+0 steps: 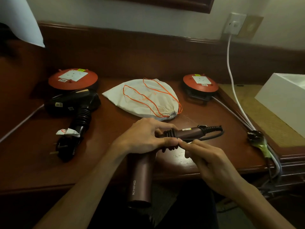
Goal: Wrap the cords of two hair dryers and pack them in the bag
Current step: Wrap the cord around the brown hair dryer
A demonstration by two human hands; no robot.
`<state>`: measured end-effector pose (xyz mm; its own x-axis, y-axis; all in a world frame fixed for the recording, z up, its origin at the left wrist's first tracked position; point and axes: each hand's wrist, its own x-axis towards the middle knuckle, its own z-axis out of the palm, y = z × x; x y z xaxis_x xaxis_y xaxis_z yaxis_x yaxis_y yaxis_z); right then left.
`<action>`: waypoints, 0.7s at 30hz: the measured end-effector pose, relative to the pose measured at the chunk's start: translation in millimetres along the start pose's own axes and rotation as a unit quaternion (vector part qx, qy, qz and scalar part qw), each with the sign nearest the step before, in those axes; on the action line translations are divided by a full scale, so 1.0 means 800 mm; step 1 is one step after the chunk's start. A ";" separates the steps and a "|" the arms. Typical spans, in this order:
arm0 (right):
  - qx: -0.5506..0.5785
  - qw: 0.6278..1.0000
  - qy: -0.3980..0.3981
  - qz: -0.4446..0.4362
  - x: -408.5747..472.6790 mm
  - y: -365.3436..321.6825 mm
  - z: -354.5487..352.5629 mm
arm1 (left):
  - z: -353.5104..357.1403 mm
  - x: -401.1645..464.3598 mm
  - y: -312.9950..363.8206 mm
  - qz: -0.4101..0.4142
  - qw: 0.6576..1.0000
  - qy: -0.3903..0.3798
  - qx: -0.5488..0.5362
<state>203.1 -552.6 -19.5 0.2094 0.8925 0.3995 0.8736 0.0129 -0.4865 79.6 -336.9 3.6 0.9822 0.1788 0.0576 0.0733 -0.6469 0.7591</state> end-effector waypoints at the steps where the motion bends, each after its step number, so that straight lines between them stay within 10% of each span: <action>1: -0.008 1.000 -0.002 -0.009 -0.001 0.001 -0.001 | 0.000 0.000 0.002 -0.002 1.000 -0.002 0.001; 9: 0.187 0.975 0.095 0.077 0.010 -0.024 0.022 | -0.012 -0.010 -0.006 -0.024 0.980 0.046 -0.192; 21: 0.253 0.933 -0.087 0.239 0.052 0.044 -0.008 | -0.008 -0.015 -0.007 -0.022 0.977 0.026 -0.210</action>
<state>245.4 -517.8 -15.4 0.4088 0.9101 -0.0673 0.3697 -0.2326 -0.8996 66.6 -330.7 2.6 0.9690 0.2434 0.0432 0.0271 -0.2781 0.9602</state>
